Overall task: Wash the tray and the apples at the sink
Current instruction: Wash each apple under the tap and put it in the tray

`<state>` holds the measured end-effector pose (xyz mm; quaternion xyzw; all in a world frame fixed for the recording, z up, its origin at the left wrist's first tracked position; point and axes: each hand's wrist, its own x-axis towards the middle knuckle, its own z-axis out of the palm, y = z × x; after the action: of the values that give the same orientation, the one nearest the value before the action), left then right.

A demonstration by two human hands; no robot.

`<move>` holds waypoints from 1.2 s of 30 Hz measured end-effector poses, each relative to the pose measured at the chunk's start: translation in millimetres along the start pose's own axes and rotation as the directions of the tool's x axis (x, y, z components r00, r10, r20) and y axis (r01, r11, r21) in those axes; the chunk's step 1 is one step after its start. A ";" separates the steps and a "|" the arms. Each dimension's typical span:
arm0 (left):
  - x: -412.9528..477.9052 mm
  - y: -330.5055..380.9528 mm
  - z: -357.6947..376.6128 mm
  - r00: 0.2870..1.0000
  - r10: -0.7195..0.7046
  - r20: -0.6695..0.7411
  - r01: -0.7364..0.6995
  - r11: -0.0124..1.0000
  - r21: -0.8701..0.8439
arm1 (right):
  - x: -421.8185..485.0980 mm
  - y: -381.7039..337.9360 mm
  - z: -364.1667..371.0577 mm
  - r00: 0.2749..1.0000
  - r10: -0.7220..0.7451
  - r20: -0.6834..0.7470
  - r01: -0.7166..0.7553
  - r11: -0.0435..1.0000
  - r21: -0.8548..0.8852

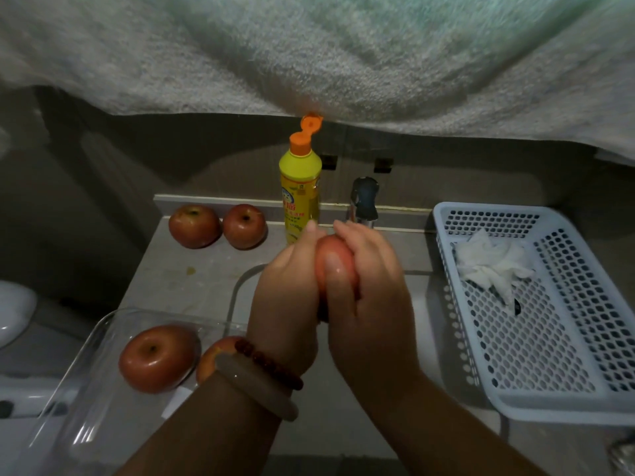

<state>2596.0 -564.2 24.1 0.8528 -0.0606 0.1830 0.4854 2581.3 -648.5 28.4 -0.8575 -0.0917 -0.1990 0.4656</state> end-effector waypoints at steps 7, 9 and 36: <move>-8.9 1.9 -0.8 0.999 -0.033 0.038 0.047 0.901 -0.432 | 9.1 -2.9 -14.5 0.911 0.292 0.292 -0.411 0.719 0.561; -8.5 14.1 -1.0 0.939 -0.294 0.178 0.323 0.579 -0.749 | 16.8 3.9 -18.6 0.833 0.364 0.417 -0.552 0.498 0.669; -1.6 21.3 -14.9 0.800 -0.390 0.456 0.564 0.226 -0.795 | -4.3 -9.9 -8.9 0.982 0.132 0.138 -0.176 0.909 0.378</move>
<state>2584.7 -562.7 47.6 0.4346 0.0759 -0.1072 0.8910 2571.7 -650.4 38.4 -0.7622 -0.0866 -0.0923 0.6348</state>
